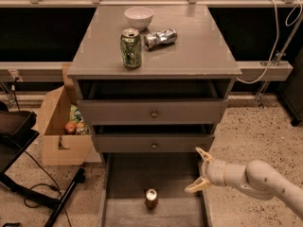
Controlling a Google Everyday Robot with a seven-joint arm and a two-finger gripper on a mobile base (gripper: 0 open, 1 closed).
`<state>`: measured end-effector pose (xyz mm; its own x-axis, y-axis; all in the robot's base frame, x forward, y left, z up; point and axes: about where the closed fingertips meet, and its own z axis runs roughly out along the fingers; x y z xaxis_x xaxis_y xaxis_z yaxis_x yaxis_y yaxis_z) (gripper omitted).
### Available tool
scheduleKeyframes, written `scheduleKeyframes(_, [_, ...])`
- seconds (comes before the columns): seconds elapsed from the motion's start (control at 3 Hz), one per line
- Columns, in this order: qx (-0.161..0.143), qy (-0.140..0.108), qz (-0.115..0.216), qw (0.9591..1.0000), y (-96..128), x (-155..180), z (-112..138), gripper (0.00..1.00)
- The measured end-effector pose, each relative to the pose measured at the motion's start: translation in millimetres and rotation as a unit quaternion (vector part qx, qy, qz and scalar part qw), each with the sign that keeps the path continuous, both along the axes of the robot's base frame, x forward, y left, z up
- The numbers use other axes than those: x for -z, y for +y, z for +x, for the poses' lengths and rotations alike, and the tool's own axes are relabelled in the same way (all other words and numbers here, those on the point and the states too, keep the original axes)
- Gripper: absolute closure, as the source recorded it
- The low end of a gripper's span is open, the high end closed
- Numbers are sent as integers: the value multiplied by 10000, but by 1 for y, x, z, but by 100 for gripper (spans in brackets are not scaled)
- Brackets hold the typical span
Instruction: Pick orange can from bottom drawer and place on counter
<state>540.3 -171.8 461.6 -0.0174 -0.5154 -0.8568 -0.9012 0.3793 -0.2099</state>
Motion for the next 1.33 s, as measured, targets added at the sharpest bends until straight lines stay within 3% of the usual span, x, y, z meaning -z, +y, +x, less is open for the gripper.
scheduleKeyframes(0.67, [-420,415,536,9968,46,145,21,0])
scheduleKeyframes(1.33, [-995,980,1015,9850,113,247,9,0])
